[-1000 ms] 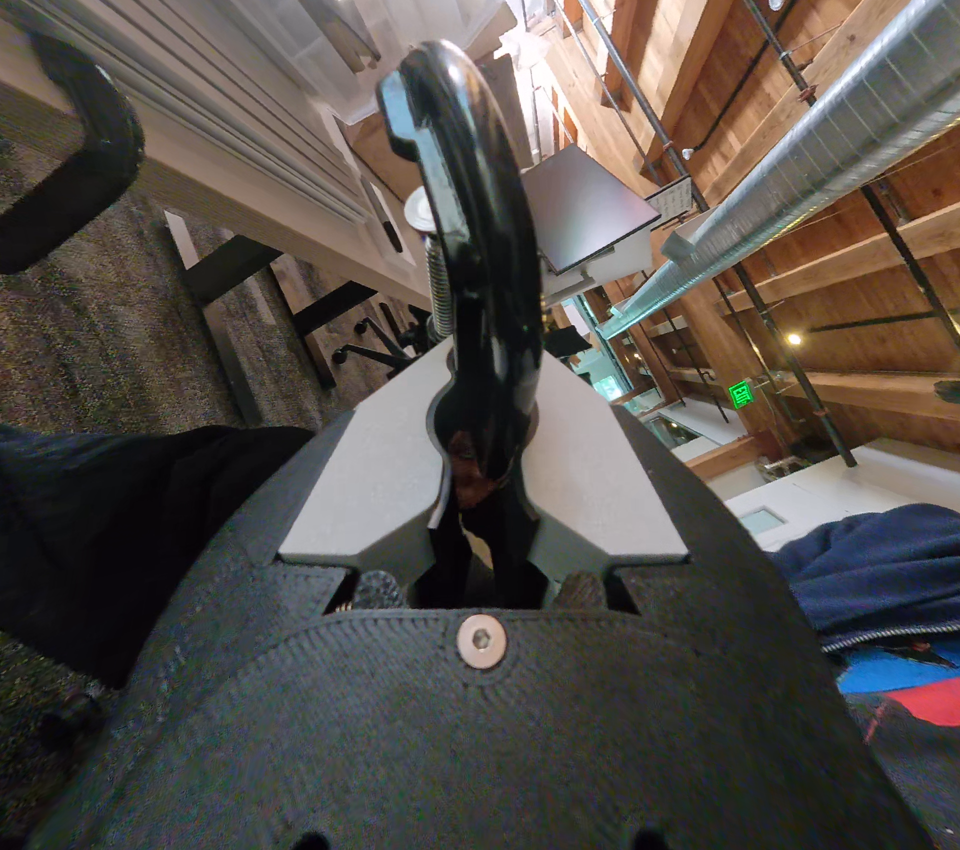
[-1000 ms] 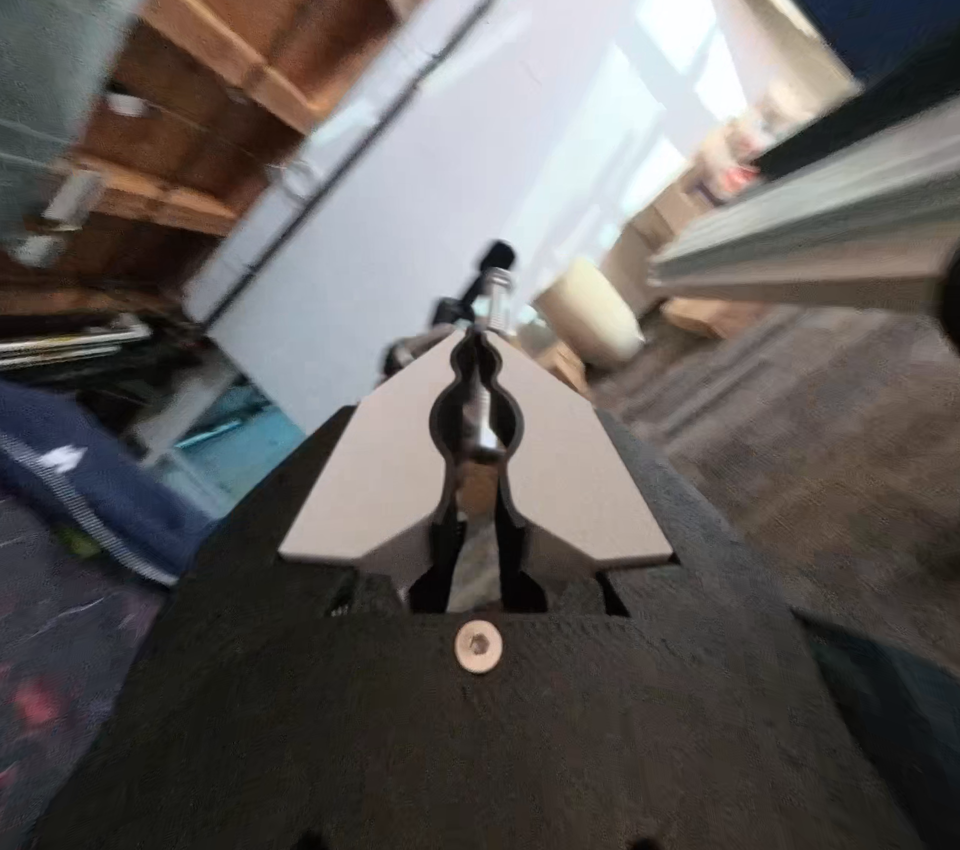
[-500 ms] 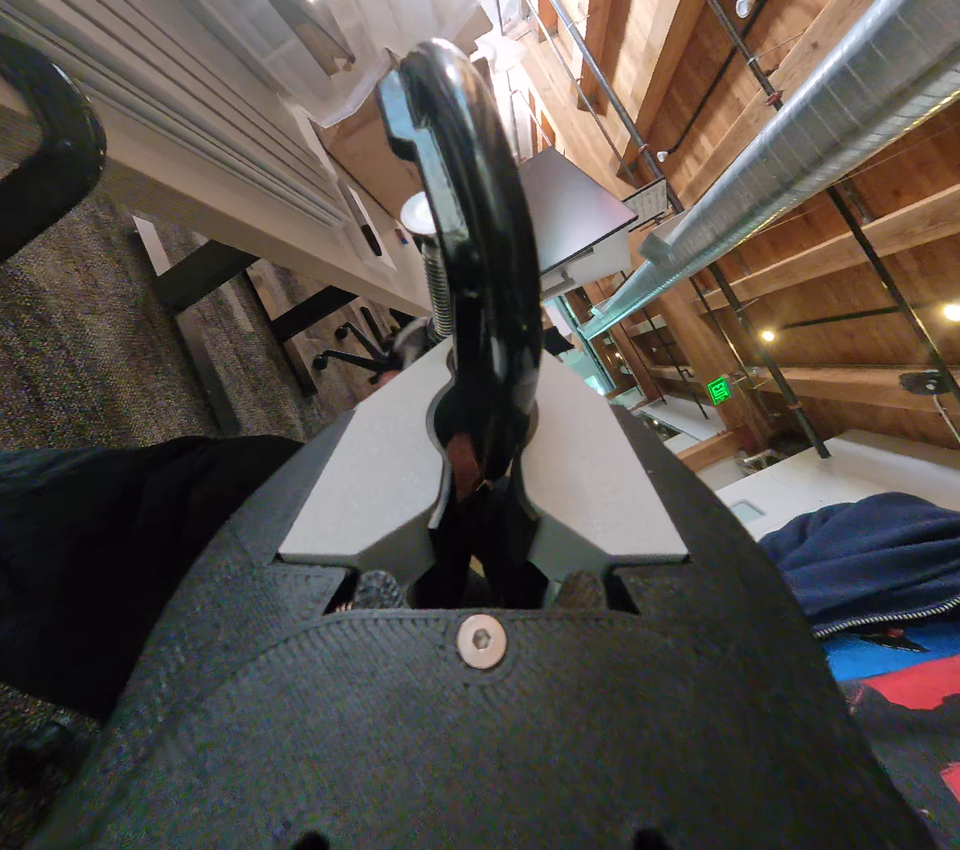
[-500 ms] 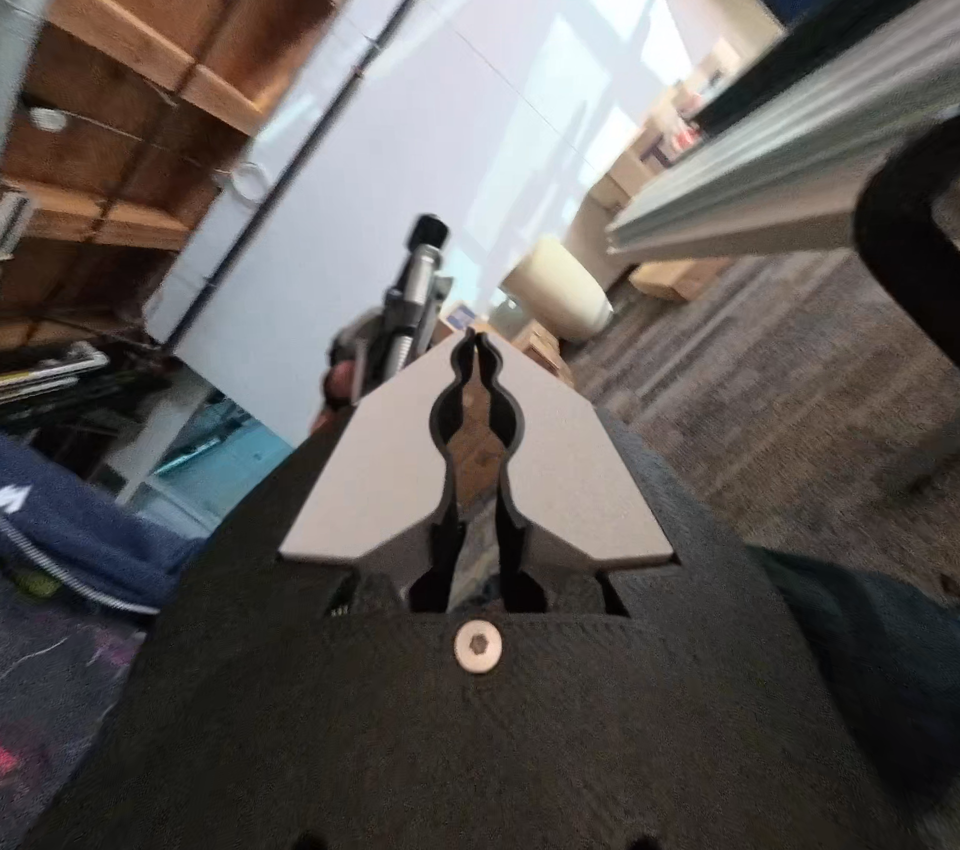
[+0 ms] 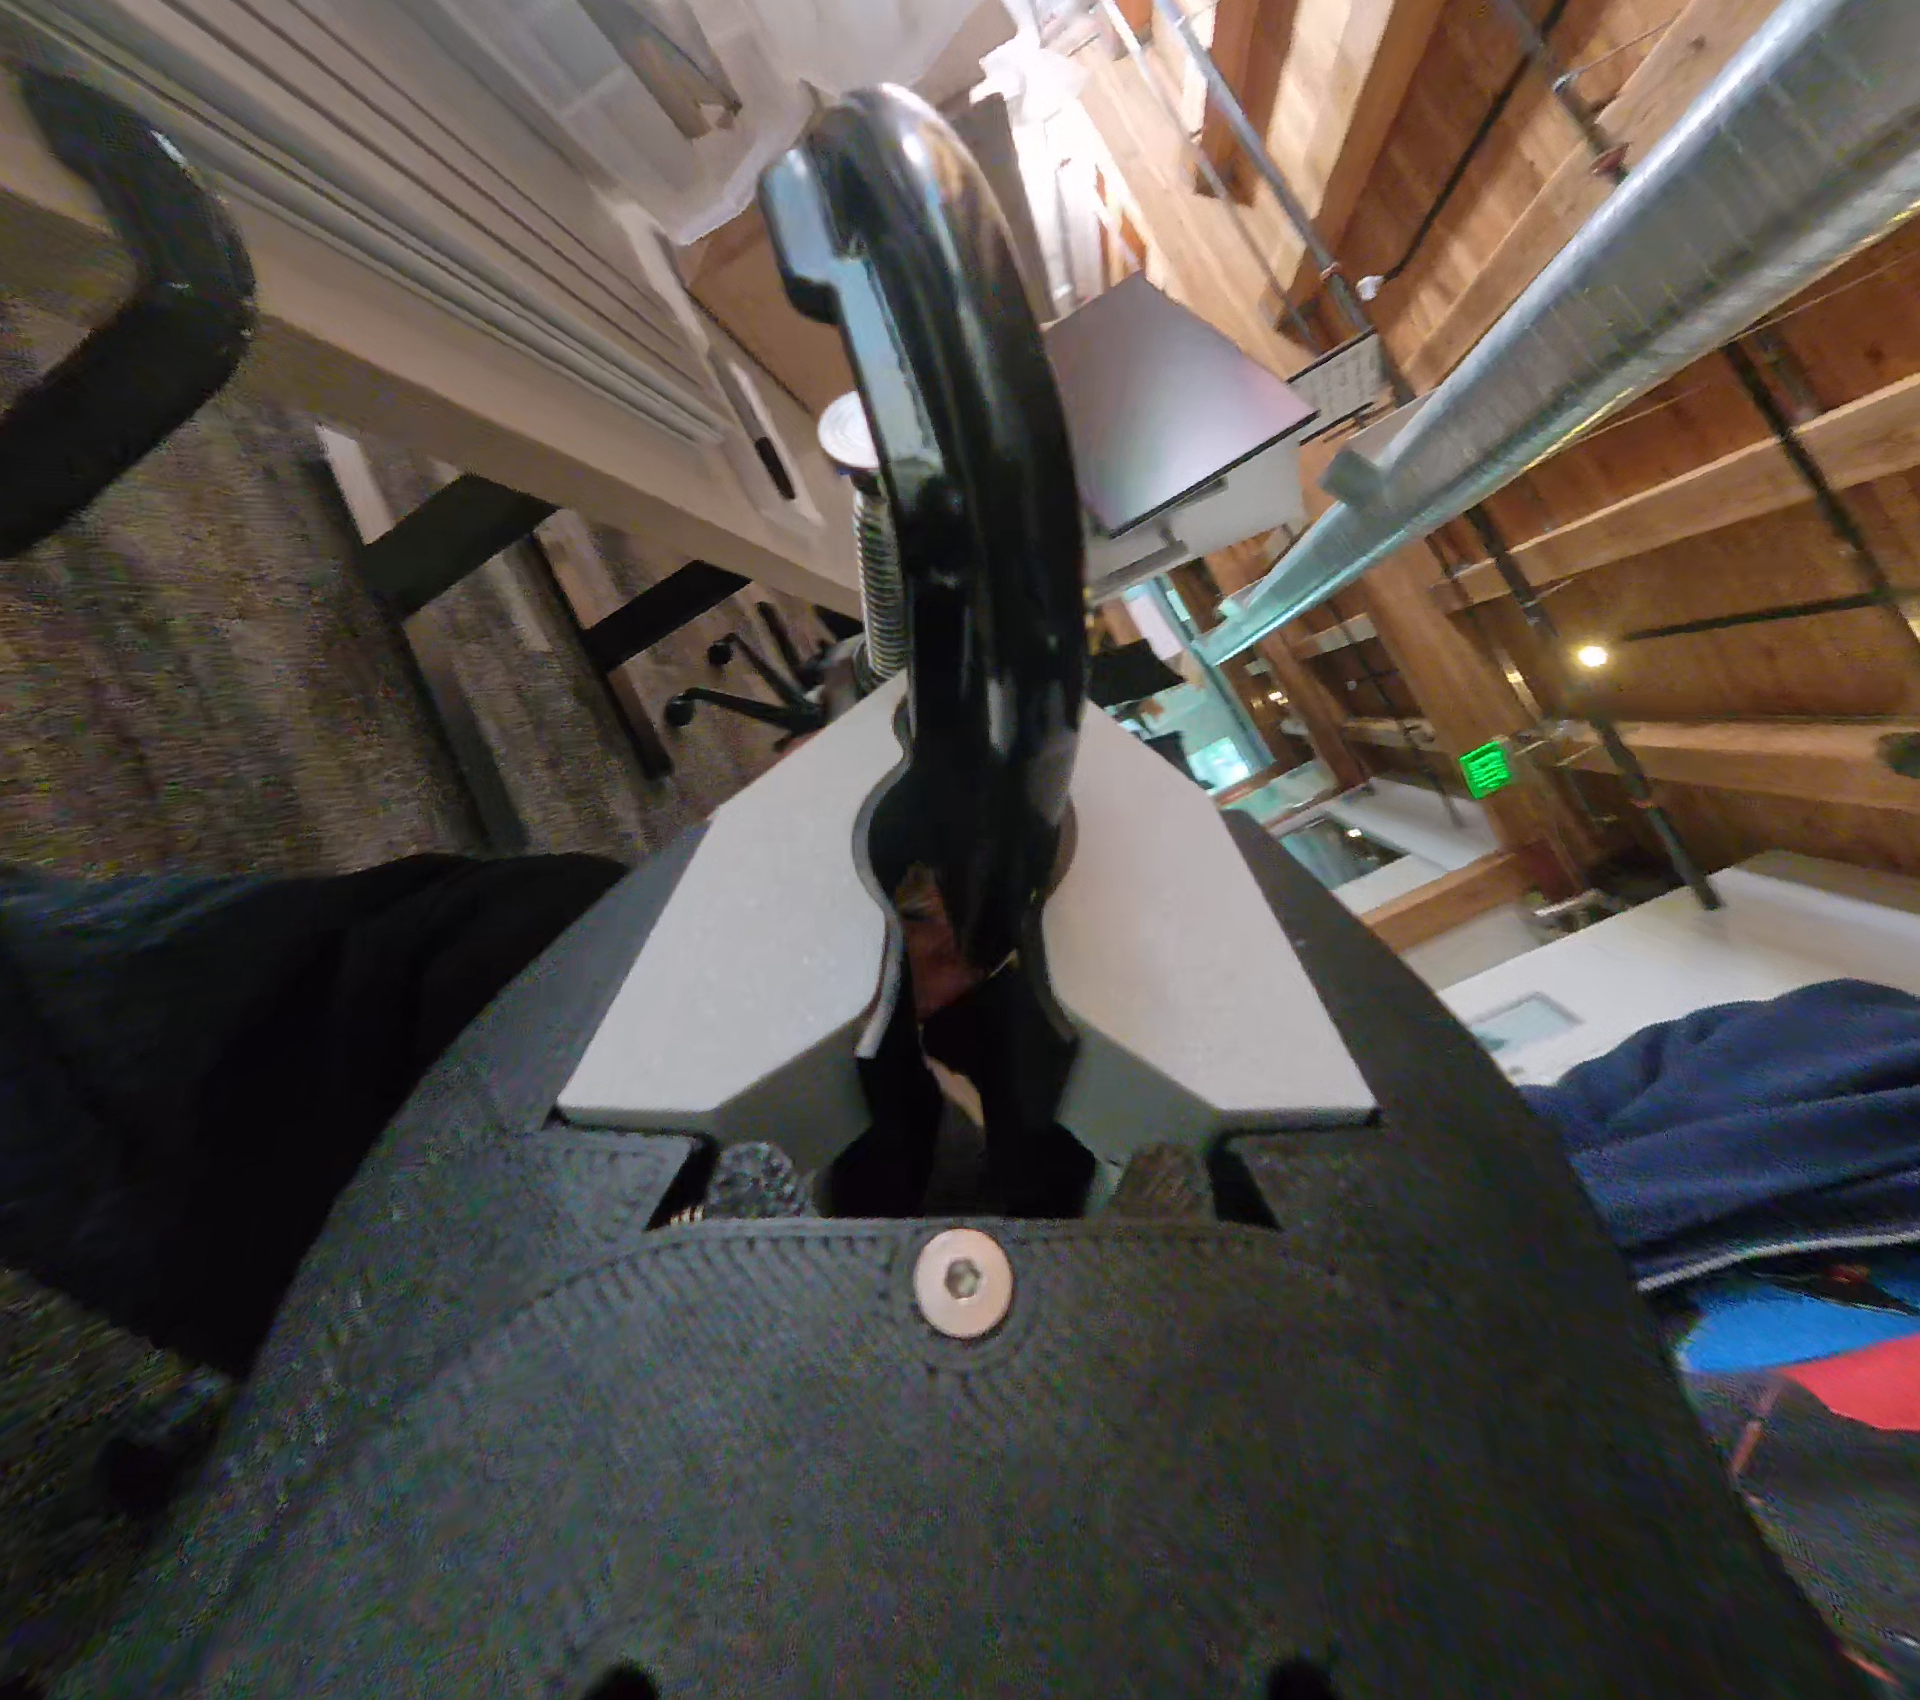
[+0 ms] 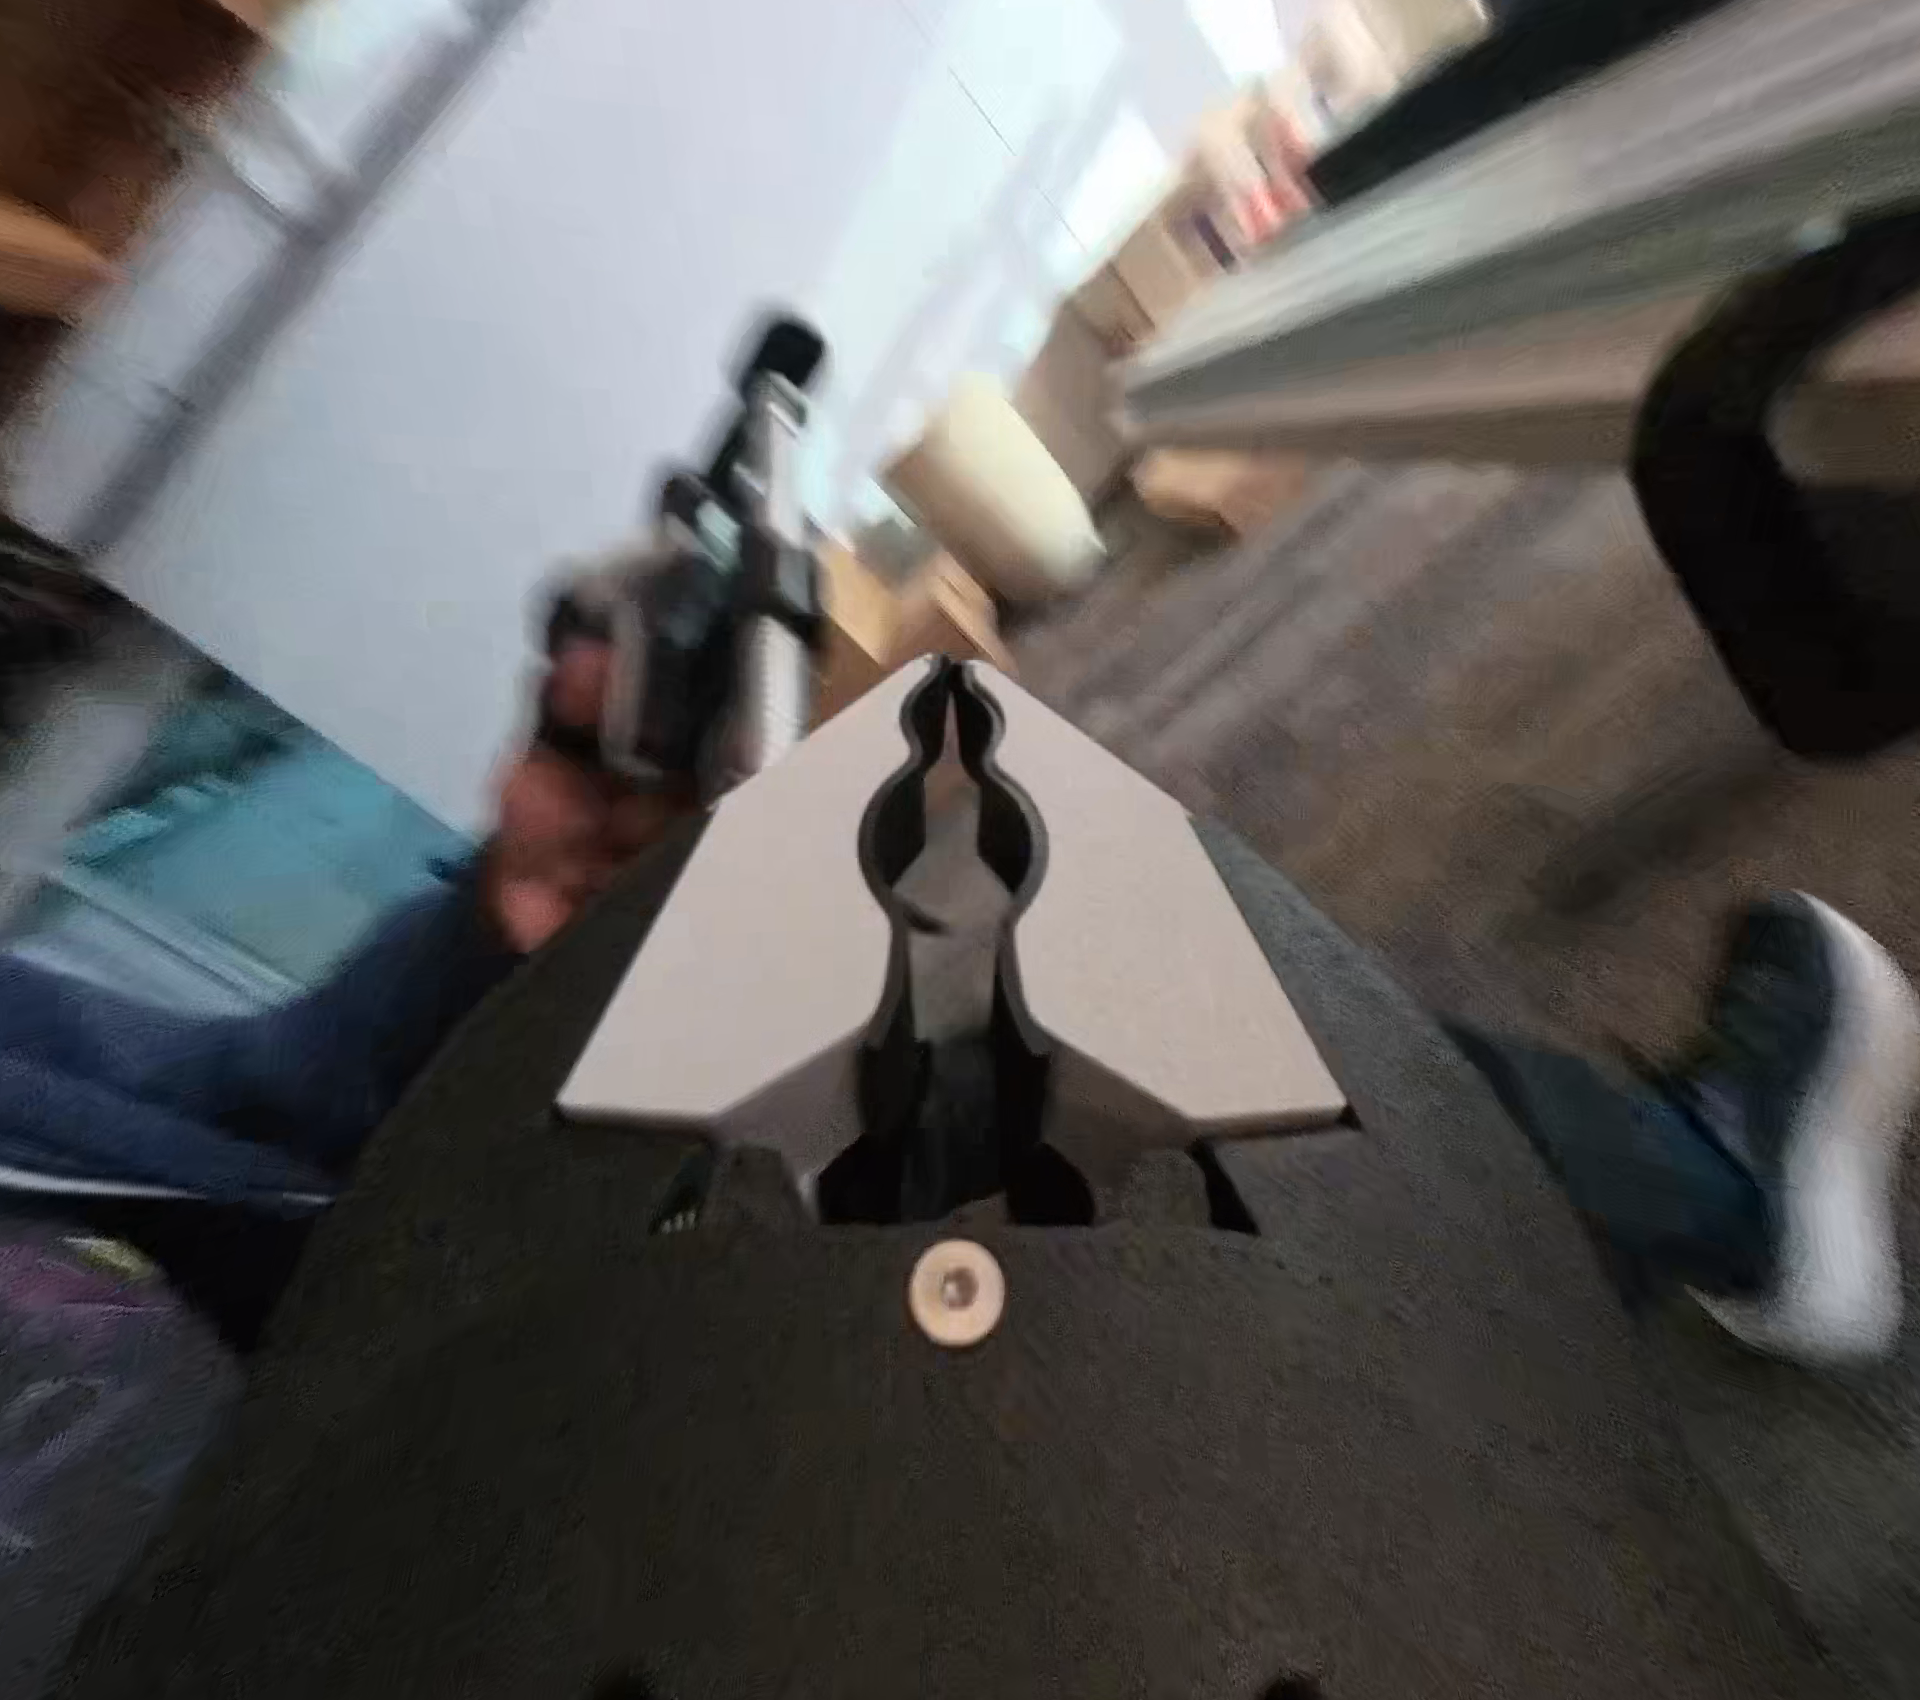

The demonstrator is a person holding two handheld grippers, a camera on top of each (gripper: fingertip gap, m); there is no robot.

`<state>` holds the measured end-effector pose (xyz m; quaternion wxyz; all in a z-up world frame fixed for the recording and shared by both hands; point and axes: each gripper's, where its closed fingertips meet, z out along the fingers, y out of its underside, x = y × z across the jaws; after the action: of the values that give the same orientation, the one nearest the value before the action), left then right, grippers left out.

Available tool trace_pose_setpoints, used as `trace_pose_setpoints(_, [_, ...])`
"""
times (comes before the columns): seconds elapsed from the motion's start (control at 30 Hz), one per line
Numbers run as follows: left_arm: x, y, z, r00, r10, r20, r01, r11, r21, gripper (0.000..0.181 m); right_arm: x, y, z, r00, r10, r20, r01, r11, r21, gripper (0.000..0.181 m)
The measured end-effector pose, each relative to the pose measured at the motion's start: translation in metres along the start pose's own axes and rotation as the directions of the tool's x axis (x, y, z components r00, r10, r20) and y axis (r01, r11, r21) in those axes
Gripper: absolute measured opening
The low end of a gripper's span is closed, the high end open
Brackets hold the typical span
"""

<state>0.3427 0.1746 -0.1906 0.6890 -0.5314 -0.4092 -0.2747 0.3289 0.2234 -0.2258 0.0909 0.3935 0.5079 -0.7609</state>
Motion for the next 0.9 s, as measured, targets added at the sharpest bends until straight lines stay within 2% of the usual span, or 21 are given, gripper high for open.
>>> trace_pose_setpoints(0.07, [-0.005, 0.0, -0.001, 0.999, 0.014, 0.034, -0.014, 1.0, -0.002, 0.018, -0.032, -0.025, -0.012, 0.982, 0.027, 0.188, -0.049, 0.992, 0.113, 0.0])
trace_pose_setpoints(0.13, [-0.006, -0.004, -0.002, 1.0, -0.007, 0.022, 0.006, 1.0, 0.026, 0.018, -0.053, -0.016, -0.014, 0.963, 0.02, 0.269, -0.039, 0.997, 0.063, 0.0])
trace_pose_setpoints(0.23, [-0.003, -0.009, -0.003, 0.999, -0.037, -0.026, 0.039, 0.997, 0.063, 0.018, -0.044, 0.042, 0.0, 0.985, -0.039, 0.168, 0.069, 0.981, -0.179, 0.0])
trace_pose_setpoints(0.27, [-0.001, -0.009, -0.002, 0.999, -0.04, -0.036, 0.042, 0.997, 0.061, 0.018, -0.034, 0.054, 0.005, 0.992, -0.065, 0.11, 0.089, 0.971, -0.222, 0.0])
trace_pose_setpoints(0.33, [0.001, -0.006, -0.001, 0.998, -0.036, -0.044, 0.038, 0.998, 0.042, 0.017, -0.01, 0.056, 0.011, 0.998, -0.064, -0.01, 0.06, 0.976, -0.209, 0.0])
trace_pose_setpoints(0.4, [0.002, -0.002, -0.001, 0.999, -0.031, -0.041, 0.031, 0.999, 0.017, 0.018, 0.002, 0.036, 0.009, 0.999, -0.006, -0.044, 0.002, 0.995, -0.101, 0.0])
trace_pose_setpoints(0.53, [0.008, -0.006, -0.003, 0.997, -0.032, -0.069, 0.034, 0.999, 0.025, 0.018, -0.01, 0.002, -0.004, 0.998, 0.029, 0.059, -0.032, 0.998, 0.054, 0.0])
trace_pose_setpoints(0.63, [0.008, -0.006, -0.005, 0.998, -0.016, -0.059, 0.017, 1.0, 0.012, 0.018, -0.019, -0.006, -0.011, 0.996, 0.008, 0.094, -0.016, 0.996, 0.087, 0.0])
trace_pose_setpoints(0.77, [-0.005, -0.001, -0.005, 1.0, 0.013, 0.024, -0.012, 1.0, -0.023, 0.017, -0.045, -0.015, -0.018, 0.976, -0.014, 0.219, -0.016, 0.99, 0.137, 0.0])
trace_pose_setpoints(0.83, [-0.008, -0.002, -0.006, 0.999, 0.009, 0.037, -0.009, 1.0, -0.007, 0.017, -0.053, -0.002, -0.012, 0.968, 0.0, 0.251, -0.015, 0.998, 0.057, 0.0])
trace_pose_setpoints(0.9, [-0.008, -0.006, -0.006, 0.999, 0.004, 0.034, -0.005, 1.0, 0.017, 0.018, -0.051, 0.031, -0.002, 0.975, -0.001, 0.223, 0.025, 0.994, -0.103, 0.0])
